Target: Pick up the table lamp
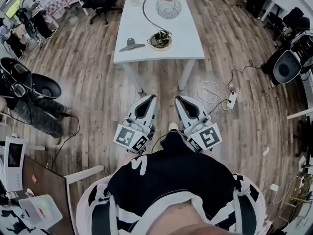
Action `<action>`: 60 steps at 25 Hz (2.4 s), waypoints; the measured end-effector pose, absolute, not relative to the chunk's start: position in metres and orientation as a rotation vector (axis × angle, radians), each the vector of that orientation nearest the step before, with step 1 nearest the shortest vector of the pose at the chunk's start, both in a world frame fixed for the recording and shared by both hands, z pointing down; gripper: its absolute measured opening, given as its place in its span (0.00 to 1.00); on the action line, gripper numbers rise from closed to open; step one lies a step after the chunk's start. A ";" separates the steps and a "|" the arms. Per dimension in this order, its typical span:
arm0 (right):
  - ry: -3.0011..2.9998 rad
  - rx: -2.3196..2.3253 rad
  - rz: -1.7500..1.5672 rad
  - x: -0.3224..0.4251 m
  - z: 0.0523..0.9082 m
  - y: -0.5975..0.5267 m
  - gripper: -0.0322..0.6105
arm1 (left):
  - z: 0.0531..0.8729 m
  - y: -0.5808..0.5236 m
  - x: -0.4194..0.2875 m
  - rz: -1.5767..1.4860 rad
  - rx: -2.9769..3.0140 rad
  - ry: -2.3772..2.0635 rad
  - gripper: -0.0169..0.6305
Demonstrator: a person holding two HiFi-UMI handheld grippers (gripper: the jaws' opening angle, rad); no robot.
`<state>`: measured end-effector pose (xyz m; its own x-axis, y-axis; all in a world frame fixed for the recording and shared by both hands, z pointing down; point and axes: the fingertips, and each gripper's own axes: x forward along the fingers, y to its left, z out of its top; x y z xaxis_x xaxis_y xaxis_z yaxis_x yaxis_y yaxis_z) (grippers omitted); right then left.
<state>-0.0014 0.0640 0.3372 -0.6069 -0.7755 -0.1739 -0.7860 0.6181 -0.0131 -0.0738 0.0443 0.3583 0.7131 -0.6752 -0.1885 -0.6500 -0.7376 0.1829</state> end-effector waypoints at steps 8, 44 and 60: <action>2.684 -1.260 0.127 0.040 0.321 -0.038 0.08 | 0.335 -0.058 -0.031 -0.400 2.854 -1.123 0.03; 2.783 -1.160 0.022 0.058 0.355 -0.204 0.08 | 0.357 -0.219 -0.005 -0.347 2.797 -1.222 0.03; 2.795 -1.241 0.027 0.023 0.380 -0.310 0.08 | 0.377 -0.345 -0.037 -0.221 2.864 -1.083 0.03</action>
<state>0.0234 -0.3102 0.3803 -0.6678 -0.7397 -0.0835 -0.7412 0.6711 -0.0176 -0.0371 -0.3445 0.3768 0.7411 -0.6625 -0.1088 -0.6521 -0.7489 0.1180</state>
